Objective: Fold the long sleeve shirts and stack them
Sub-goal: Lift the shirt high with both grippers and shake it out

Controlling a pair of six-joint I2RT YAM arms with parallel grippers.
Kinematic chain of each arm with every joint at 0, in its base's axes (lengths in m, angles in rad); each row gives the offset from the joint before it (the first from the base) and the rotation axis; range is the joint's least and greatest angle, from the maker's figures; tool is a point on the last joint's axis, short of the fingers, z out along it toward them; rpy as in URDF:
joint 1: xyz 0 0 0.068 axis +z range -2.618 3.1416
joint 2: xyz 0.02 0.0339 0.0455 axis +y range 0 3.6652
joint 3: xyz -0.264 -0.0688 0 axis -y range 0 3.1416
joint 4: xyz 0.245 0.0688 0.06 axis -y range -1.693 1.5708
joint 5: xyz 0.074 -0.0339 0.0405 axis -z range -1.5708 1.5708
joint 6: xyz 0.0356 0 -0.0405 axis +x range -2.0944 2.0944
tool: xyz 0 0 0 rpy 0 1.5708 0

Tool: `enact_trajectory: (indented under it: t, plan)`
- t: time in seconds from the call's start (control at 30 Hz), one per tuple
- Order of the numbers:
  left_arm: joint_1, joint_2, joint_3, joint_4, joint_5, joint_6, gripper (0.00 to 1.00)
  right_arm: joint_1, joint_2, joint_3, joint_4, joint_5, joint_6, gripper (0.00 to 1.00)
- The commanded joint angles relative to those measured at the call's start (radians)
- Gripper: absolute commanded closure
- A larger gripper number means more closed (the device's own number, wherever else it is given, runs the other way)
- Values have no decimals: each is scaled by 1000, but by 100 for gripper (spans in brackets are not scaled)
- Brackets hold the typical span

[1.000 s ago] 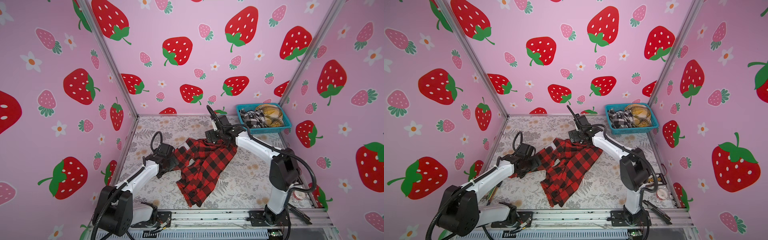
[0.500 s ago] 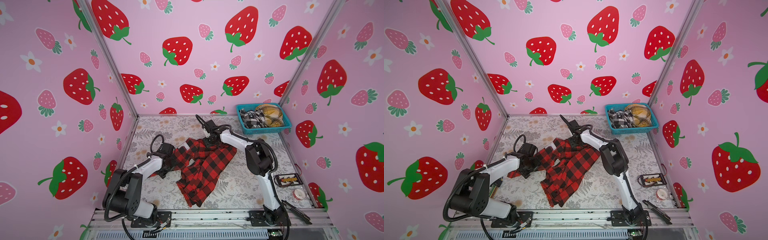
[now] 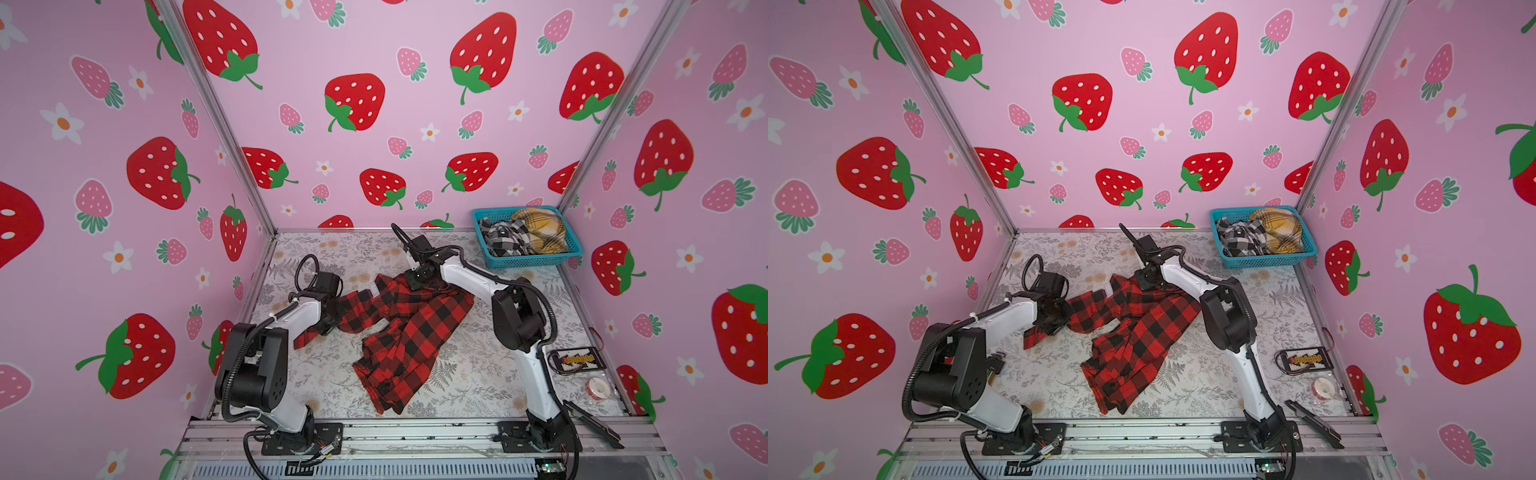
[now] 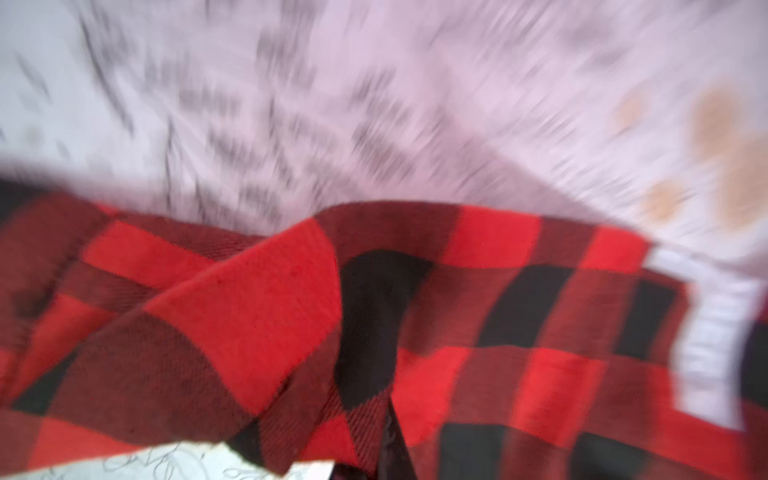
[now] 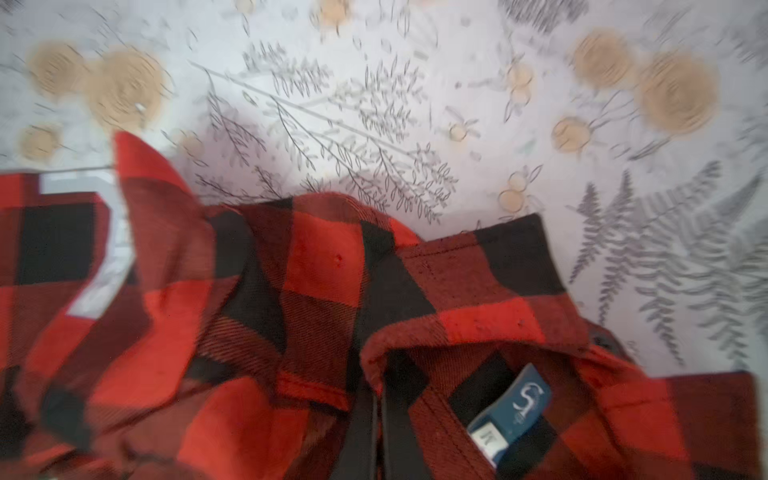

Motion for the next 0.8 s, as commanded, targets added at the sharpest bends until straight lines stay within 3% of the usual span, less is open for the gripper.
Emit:
enact_trajectory:
  t: [0.0,0.23,0.37,0.5,0.6,0.77]
  plan:
    - [18,-106,178,-27,-145,74,100,-4,-231,55,89,0,-13,100]
    - [49,-274,443,-8,-372,226,100,-4,-509,62,194,-118,-34,100]
    - [96,-367,548,33,-459,257,100,-1,-614,97,234,-367,-25,100]
    - [176,-406,685,11,-442,237,100,34,-661,185,225,-585,-25,100]
    - [200,-440,745,42,-422,232,100,50,-721,187,289,-672,-15,100]
    - [206,-411,889,-26,-414,236,100,49,-808,167,345,-645,-18,100]
